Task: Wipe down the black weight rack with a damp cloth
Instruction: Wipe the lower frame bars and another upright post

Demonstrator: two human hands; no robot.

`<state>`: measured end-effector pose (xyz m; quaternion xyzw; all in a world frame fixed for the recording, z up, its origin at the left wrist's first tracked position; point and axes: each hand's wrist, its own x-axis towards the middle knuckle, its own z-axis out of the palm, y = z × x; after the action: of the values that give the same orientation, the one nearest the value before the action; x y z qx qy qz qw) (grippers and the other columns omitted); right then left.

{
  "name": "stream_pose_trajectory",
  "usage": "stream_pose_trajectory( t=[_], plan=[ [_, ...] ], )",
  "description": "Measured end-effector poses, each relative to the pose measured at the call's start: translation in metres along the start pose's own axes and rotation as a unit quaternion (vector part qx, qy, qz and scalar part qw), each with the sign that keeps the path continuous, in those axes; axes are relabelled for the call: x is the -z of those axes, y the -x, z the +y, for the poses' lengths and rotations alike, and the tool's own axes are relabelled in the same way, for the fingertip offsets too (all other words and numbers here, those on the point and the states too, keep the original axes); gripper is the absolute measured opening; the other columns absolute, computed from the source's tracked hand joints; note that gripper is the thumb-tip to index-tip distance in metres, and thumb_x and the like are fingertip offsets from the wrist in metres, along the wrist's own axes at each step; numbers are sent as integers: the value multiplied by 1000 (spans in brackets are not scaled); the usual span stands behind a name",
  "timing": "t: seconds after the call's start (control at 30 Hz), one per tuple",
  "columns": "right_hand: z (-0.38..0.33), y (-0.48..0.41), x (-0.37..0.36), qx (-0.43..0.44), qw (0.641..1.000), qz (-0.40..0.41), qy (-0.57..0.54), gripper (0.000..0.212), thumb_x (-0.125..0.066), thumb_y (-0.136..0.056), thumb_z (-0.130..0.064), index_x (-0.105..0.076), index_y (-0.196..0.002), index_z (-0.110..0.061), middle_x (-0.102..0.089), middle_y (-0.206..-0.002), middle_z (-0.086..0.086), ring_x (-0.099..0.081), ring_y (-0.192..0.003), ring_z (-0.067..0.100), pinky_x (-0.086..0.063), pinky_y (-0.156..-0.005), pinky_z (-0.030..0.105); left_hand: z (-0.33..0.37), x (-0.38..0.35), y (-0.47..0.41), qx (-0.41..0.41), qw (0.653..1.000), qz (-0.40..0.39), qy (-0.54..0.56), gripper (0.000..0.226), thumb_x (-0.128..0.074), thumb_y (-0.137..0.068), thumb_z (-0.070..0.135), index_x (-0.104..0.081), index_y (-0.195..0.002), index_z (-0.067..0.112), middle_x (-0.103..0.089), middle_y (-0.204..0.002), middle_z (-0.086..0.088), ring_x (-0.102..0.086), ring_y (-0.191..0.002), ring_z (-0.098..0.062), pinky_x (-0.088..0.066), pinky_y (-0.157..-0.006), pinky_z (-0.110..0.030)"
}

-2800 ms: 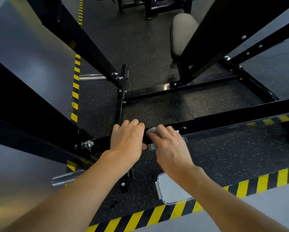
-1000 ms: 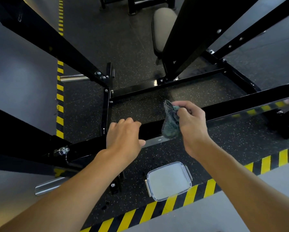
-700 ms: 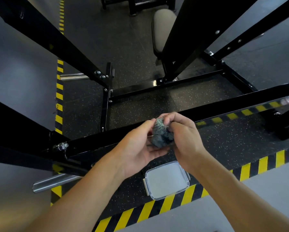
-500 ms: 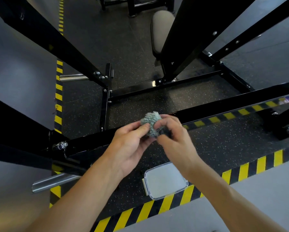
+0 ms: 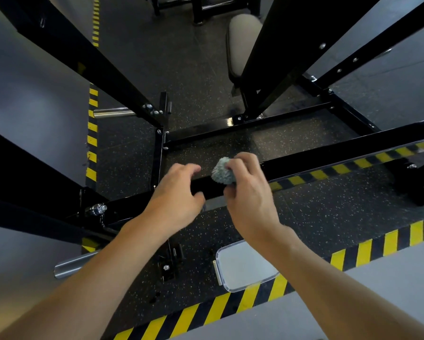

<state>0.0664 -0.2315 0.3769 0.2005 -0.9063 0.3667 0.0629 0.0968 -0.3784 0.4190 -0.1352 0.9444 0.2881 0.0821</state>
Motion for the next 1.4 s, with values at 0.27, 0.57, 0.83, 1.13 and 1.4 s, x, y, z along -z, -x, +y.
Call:
stream_pose_trajectory(
  t=[0.27, 0.57, 0.83, 1.13, 1.4],
  plan=[
    [-15, -2, -37, 81, 978, -63, 182, 29, -47, -87, -34, -63, -97, -11, -58, -98, 5, -49, -89, 27, -46, -78, 37, -20, -17, -13, -31, 984, 27, -174, 32, -66, -90, 12, -63, -121, 18, -56, -113, 2, -51, -111, -21, -45, -95, -40],
    [21, -9, -10, 37, 980, -37, 193, 44, -67, -69, 2, -61, -111, -13, -62, -102, 6, -51, -89, 30, -47, -75, 39, -20, -18, -14, -18, 987, 15, -159, 51, -72, -90, 20, -54, -138, 20, -54, -124, 5, -46, -122, -17, -42, -98, -35],
    [57, -12, 3, 91, 979, -21, 181, 31, -47, -81, -3, -69, -100, -12, -65, -104, 3, -54, -92, 30, -49, -77, 42, -7, -16, -14, -43, 977, 6, -210, 62, -68, -89, 45, -43, -142, 25, -51, -127, 2, -49, -118, -21, -46, -96, -39],
    [68, -20, 5, 66, 975, -11, 213, 26, -66, -77, 1, -66, -101, -8, -61, -107, 9, -49, -90, 30, -47, -75, 40, 12, -37, -24, -76, 973, 34, -217, 50, -65, -93, 41, -51, -140, 27, -51, -123, 4, -47, -116, -20, -40, -97, -38],
    [89, -14, 23, 93, 978, -15, 186, 36, -64, -73, 7, -70, -106, -7, -63, -109, 6, -51, -91, 30, -49, -76, 40, 33, -50, -29, -109, 966, 29, -231, 56, -64, -93, 44, -45, -141, 23, -47, -129, 4, -47, -119, -20, -40, -99, -36]
  ],
)
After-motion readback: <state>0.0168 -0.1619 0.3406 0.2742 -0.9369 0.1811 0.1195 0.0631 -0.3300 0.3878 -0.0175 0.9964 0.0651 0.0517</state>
